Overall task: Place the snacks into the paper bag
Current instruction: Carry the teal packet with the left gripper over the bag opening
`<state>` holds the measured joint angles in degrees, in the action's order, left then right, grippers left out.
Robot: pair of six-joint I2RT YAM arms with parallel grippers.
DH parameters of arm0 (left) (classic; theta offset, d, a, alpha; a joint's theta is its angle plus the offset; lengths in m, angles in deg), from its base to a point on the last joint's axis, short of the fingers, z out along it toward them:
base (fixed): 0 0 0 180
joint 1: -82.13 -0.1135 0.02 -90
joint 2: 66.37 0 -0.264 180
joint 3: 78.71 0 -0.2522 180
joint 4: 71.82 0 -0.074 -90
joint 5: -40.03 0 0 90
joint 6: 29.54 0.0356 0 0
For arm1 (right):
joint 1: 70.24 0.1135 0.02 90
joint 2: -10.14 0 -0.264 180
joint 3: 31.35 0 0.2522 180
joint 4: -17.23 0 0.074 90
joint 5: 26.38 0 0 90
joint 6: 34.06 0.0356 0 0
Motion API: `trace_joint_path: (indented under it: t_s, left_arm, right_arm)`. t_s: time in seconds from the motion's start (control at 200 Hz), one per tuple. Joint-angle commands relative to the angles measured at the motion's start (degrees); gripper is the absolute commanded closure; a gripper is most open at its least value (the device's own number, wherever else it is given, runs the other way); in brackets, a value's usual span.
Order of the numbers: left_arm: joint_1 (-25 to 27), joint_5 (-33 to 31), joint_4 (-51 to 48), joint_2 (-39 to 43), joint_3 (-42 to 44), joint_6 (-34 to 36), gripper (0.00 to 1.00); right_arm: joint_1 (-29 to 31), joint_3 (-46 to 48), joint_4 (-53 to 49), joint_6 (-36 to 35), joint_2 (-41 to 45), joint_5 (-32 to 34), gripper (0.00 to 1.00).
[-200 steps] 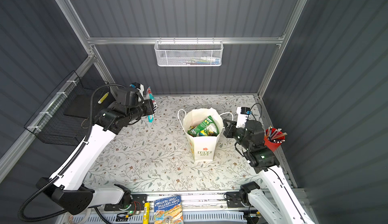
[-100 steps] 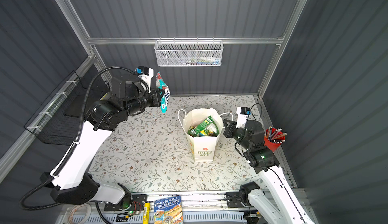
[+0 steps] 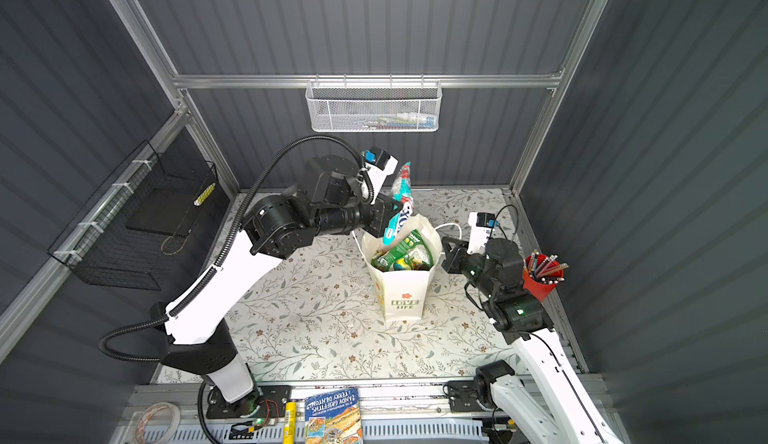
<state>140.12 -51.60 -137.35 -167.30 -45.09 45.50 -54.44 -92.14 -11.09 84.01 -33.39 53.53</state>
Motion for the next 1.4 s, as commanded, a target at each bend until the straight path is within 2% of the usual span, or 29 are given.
trace_joint_path:
  t_s: [0.0,0.335,0.665,0.745,0.771,0.971,1.141,1.396]
  left_arm:
    - [0.88,3.21,0.00,-1.47,-3.16,1.36,1.00]
    - [1.24,14.33,-5.14,-5.05,-3.52,1.52,1.00]
    - [0.56,20.09,-11.27,-5.82,-2.24,3.80,1.00]
    - [-0.74,20.09,-11.52,-5.65,-1.22,3.58,1.00]
    - [-1.28,22.33,-11.43,-5.64,-0.79,3.37,1.00]
    - [-6.23,28.34,-9.93,-6.31,1.89,2.39,1.00]
    - [-8.57,32.52,-11.51,-10.35,-1.25,2.81,1.00]
    - [-10.92,34.38,-15.49,-17.06,-9.13,4.12,0.97]
  right_arm:
    - [-0.06,0.36,0.82,-0.32,0.90,0.06,1.00]
    - [-0.06,0.36,0.51,-0.43,1.51,0.61,1.00]
    - [-0.06,0.36,0.45,-0.41,1.78,0.78,1.00]
    - [-0.06,0.36,0.47,-0.31,1.78,0.75,1.00]
    - [-0.08,0.36,0.45,-0.37,1.78,0.77,1.00]
    - [-0.06,0.42,0.49,-0.35,1.78,0.78,1.00]
    - [-0.06,0.43,0.43,-0.32,1.74,0.67,1.00]
    - [-0.06,0.36,0.35,-0.32,1.96,0.78,1.00]
